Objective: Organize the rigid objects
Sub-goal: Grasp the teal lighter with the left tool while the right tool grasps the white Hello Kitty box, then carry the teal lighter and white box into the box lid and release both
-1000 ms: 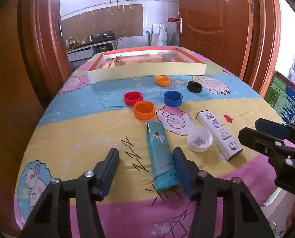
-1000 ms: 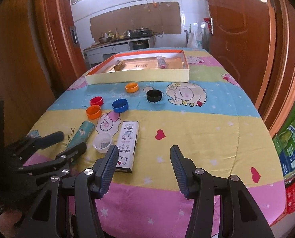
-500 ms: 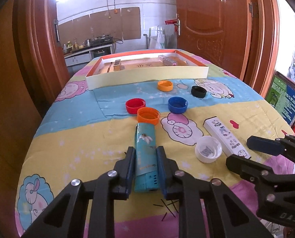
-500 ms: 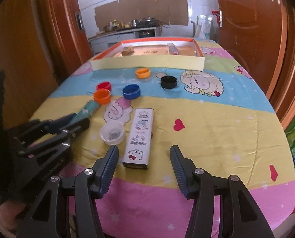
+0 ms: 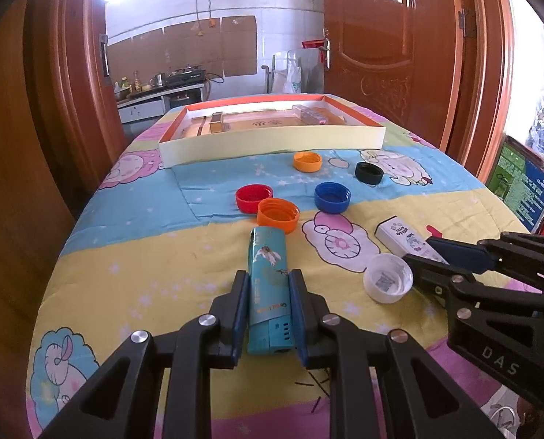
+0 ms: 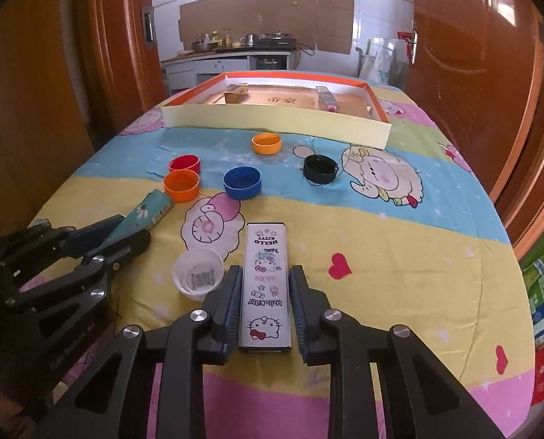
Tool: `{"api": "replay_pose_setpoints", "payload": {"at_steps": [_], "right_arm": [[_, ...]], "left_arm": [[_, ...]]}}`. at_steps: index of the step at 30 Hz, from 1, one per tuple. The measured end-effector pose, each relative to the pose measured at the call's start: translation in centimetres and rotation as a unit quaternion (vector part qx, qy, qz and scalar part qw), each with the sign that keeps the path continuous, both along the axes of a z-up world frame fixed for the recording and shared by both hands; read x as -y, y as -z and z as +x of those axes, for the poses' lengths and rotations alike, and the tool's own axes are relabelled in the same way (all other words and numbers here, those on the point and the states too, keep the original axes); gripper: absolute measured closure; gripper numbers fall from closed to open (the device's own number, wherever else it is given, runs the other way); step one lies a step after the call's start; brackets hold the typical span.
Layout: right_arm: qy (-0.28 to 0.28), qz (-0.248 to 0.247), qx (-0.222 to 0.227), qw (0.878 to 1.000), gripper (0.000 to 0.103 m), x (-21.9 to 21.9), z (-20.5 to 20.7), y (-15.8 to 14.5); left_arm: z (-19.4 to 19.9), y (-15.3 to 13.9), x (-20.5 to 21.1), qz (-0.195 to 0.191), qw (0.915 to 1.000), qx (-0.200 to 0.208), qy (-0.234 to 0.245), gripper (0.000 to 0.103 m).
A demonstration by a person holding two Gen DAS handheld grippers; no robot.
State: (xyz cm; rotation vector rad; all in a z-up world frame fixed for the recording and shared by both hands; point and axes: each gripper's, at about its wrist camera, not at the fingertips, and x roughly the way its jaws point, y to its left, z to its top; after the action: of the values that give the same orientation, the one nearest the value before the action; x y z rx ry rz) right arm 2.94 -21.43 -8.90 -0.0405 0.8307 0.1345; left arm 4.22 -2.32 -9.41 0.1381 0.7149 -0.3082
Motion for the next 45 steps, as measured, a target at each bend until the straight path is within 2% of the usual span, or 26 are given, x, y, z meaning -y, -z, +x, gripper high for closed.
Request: {"api": "replay_pose_setpoints", "payload": {"at_steps": [9,21,45], "right_arm": [[-0.003,0.028,0.0,1.0,0.077,0.7,0.2,-0.1],[-0.01,0.03,0.033,0.999,0.077,1.0,0.0,-2.7],[-0.021,0.022,0.092,0.995,0.077,2.0,4.4,-8.1]], "left_arm": [[0.1,-0.4,-0.7,-0.012,0.9999,0.01,-0.006,0.081],[0.2,-3.6,-1.1,-0.008,0.9991,0.04,-0.014,0.081],[5.9,-9.8,-0.5,-0.003,0.9929,0.09,-0.078,0.081]]}}
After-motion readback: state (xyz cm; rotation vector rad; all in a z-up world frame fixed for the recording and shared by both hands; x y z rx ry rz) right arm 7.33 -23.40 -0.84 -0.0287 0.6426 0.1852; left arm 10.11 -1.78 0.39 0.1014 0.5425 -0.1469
